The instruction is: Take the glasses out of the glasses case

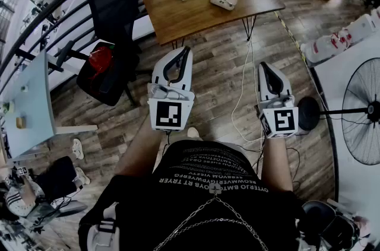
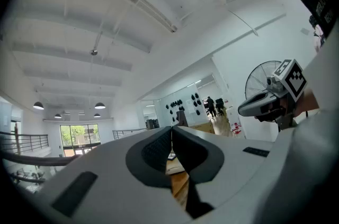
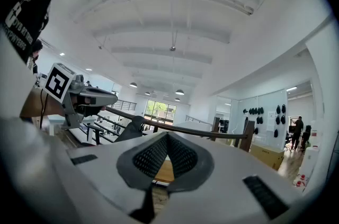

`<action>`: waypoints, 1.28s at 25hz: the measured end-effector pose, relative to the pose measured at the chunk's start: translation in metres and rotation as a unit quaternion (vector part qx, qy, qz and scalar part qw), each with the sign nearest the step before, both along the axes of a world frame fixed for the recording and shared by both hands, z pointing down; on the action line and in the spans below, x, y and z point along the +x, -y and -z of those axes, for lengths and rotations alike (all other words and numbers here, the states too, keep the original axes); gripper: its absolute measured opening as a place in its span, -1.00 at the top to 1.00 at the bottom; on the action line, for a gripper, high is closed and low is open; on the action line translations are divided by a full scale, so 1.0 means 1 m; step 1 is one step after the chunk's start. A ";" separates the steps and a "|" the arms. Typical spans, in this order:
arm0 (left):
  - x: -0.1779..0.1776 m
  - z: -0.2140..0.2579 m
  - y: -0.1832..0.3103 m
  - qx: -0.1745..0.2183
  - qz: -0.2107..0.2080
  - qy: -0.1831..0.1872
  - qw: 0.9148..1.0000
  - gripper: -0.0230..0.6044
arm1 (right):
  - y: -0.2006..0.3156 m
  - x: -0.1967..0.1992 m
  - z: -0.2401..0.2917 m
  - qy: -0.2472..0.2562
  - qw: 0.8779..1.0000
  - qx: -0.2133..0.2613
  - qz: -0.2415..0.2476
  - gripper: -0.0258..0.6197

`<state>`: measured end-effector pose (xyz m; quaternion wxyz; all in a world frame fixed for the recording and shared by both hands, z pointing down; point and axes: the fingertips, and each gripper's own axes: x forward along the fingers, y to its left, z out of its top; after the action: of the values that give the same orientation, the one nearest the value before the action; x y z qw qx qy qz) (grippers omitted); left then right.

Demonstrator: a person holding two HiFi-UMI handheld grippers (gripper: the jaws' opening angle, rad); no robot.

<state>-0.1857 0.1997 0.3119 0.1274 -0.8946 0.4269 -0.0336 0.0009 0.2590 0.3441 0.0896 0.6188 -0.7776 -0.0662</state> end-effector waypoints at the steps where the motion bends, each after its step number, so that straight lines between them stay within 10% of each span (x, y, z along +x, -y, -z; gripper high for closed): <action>1: -0.002 -0.001 0.002 -0.001 -0.001 0.000 1.000 0.83 | 0.003 -0.003 -0.001 -0.001 1.000 -0.002 0.001 0.88; 32: -0.026 -0.023 0.005 -0.045 0.000 -0.050 0.998 0.83 | 0.005 -0.023 -0.013 0.013 0.999 -0.029 0.028 0.56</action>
<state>-0.2113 0.1951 0.3352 0.0656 -0.8998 0.4312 -0.0078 -0.0220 0.2538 0.3568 0.0956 0.5945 -0.7975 -0.0384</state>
